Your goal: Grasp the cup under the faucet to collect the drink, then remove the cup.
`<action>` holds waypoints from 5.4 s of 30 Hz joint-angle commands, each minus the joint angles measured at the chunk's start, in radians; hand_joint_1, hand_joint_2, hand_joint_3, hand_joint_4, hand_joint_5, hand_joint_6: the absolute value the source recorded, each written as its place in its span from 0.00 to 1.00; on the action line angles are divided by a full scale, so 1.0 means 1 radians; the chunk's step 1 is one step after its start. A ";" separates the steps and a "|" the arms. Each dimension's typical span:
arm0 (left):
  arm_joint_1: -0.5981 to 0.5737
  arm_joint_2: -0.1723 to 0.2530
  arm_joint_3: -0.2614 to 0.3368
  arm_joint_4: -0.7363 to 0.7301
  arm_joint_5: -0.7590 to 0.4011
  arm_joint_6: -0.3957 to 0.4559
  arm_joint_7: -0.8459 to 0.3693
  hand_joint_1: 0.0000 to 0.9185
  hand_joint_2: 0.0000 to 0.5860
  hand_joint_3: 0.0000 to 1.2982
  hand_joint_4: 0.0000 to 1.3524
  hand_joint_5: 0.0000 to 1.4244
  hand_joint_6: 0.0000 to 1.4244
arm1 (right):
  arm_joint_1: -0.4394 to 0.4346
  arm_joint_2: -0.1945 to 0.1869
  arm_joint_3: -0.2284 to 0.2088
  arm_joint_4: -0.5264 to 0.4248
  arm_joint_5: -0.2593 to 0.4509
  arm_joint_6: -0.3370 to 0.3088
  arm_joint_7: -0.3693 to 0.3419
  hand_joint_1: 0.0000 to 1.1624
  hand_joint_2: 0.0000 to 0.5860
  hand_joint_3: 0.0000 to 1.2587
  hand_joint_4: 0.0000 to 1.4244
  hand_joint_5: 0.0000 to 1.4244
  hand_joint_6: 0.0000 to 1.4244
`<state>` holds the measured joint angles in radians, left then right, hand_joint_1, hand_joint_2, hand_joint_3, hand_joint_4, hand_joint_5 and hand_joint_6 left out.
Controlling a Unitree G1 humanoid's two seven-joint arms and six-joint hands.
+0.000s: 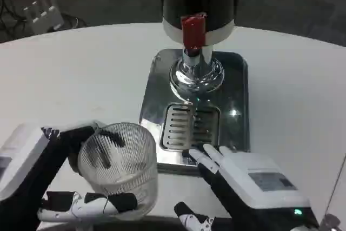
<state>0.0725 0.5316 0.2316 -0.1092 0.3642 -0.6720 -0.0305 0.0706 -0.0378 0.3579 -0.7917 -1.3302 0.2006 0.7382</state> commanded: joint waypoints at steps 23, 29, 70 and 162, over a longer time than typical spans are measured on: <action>-0.051 -0.027 -0.023 0.001 0.011 0.049 0.018 0.40 0.45 0.73 0.72 0.68 0.67 | 0.070 0.022 -0.039 -0.078 0.006 0.008 0.008 0.29 0.74 0.06 0.00 0.00 0.01; -0.104 -0.047 -0.050 0.045 0.053 0.078 0.030 0.40 0.45 0.73 0.73 0.68 0.68 | 0.111 0.031 -0.063 -0.121 0.005 0.001 0.002 0.30 0.74 0.06 0.00 0.00 0.01; -0.805 -0.045 -0.381 0.809 0.291 0.225 0.318 0.40 0.45 0.73 0.73 0.69 0.72 | 0.264 0.034 -0.201 -0.254 0.120 -0.043 -0.008 0.30 0.74 0.07 0.00 0.00 0.04; -0.655 0.116 -0.183 0.373 -0.180 0.173 -0.065 0.00 0.15 0.20 0.15 0.19 0.25 | 0.234 0.025 -0.208 -0.219 0.186 -0.038 0.000 0.30 0.75 0.10 0.00 0.03 0.09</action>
<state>-0.5868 0.6484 0.0152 0.3130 0.2367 -0.5091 -0.0652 0.3022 -0.0107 0.1440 -1.0170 -1.1476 0.1631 0.7382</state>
